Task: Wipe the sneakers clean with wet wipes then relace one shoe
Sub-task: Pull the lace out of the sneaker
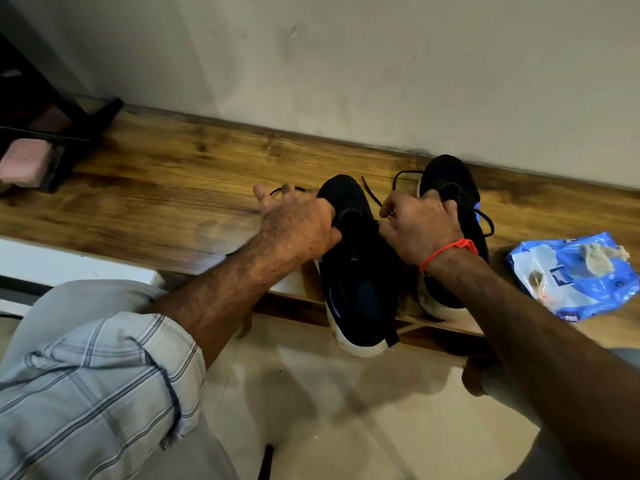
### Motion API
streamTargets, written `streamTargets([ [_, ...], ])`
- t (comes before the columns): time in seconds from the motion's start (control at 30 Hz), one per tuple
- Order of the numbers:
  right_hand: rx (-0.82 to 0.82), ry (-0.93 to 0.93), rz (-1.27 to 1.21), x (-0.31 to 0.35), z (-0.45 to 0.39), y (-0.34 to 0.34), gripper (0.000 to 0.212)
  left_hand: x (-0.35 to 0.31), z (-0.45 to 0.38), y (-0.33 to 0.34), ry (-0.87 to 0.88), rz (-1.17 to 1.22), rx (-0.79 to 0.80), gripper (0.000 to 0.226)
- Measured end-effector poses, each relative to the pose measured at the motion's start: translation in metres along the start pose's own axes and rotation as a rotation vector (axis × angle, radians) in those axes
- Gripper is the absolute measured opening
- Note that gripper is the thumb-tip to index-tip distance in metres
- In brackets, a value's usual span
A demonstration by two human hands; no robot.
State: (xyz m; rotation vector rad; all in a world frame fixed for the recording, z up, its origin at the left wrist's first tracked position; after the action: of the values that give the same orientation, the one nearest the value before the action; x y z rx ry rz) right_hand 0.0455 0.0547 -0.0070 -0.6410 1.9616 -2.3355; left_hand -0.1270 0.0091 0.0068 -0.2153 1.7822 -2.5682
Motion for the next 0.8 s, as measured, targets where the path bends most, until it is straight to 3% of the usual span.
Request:
streamTargets([
  [0.13,0.049,0.006,-0.012,0.000,-0.002,0.002,0.017,0.007,-0.004,0.000,-0.005,0.031,0.103,0.022],
  [0.23,0.014,-0.035,0.021,0.004,0.001,0.008,0.021,0.001,-0.004,0.004,0.020,0.088,0.012,0.038],
  [0.4,0.018,-0.042,-0.178,0.008,0.002,0.001,0.010,-0.017,-0.003,0.014,0.114,0.063,-0.164,0.041],
  [0.57,0.014,-0.034,-0.113,0.006,0.007,0.001,0.015,-0.024,-0.005,0.016,0.133,0.116,-0.279,0.025],
  [0.67,0.020,0.006,-0.110,0.002,0.007,-0.002,0.019,-0.018,-0.008,0.009,0.019,0.299,-0.253,0.008],
  [0.8,0.002,0.009,-0.137,0.000,0.008,-0.004,0.022,0.008,-0.018,0.002,-0.211,0.407,-0.172,0.007],
])
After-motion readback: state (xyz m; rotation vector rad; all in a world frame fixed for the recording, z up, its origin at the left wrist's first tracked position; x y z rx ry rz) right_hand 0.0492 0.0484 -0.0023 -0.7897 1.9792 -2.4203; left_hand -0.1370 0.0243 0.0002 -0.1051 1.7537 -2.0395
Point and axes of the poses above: each hand's wrist, its own z-axis away from the middle knuckle, its own y-axis out of the palm, x = y × z, the point moved 1 cm from there along -z, towards the middle knuckle, and after that the axes turned 7 degrees about -z, right-handed, at the moved point
